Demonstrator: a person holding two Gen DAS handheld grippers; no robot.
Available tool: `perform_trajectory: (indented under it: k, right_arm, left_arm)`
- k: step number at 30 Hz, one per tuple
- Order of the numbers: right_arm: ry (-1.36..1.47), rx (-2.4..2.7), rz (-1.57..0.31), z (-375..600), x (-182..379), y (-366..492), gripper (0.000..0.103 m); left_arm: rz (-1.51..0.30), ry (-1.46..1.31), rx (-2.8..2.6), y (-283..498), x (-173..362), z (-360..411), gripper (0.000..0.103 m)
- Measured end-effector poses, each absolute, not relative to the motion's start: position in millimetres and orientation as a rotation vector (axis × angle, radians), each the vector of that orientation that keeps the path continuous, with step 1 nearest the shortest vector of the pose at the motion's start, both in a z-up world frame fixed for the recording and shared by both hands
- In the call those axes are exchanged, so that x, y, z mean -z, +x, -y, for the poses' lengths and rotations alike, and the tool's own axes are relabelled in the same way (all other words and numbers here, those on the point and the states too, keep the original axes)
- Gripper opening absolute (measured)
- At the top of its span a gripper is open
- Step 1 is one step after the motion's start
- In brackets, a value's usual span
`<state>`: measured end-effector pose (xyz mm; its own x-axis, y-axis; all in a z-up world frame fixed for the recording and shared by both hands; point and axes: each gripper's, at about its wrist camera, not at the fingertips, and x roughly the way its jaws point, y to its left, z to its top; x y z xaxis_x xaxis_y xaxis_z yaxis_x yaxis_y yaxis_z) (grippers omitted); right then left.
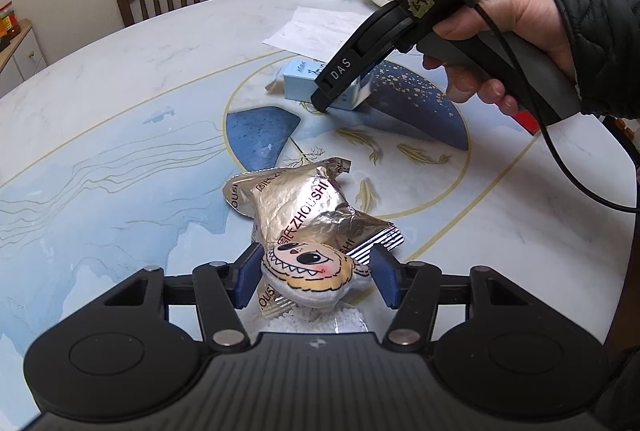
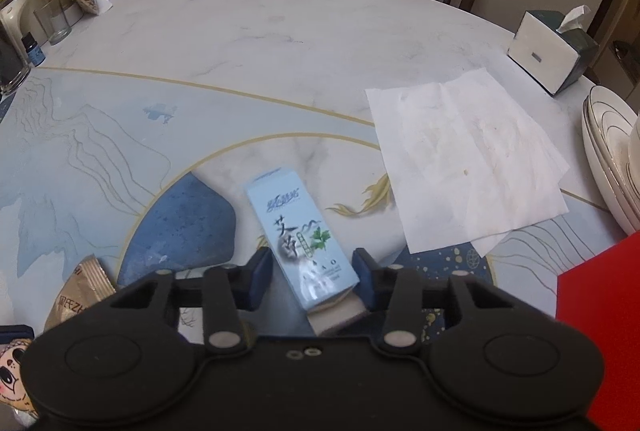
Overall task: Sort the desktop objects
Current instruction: 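Grasp the cartoon-face cookie packet with left tool while right tool grasps light-blue carton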
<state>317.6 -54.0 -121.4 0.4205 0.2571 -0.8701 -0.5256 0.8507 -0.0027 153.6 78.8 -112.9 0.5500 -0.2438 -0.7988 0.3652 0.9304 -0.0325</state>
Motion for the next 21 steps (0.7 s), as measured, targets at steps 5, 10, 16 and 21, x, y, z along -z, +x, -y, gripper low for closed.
perform_trajectory:
  k: [5,10,16,21]
  right_arm:
    - [-0.261,-0.516,-1.021,60,114,308,0.028]
    - [-0.222,-0.528,-1.01,71,103,294,0.027]
    - [-0.184,-0.534,-0.999,90,84,272,0.027]
    - [-0.157,-0.523,-1.001,110,72,256,0.027]
  left_arm:
    - [-0.918,0.128,0.364,154,110,-80,0.055]
    - [-0.909,0.106,0.354,154,104,-80,0.054]
    - [-0.879,0.085,0.347,152,90,-75,0.054]
    - [-0.853,0.072,0.348,151,79,-67,0.054]
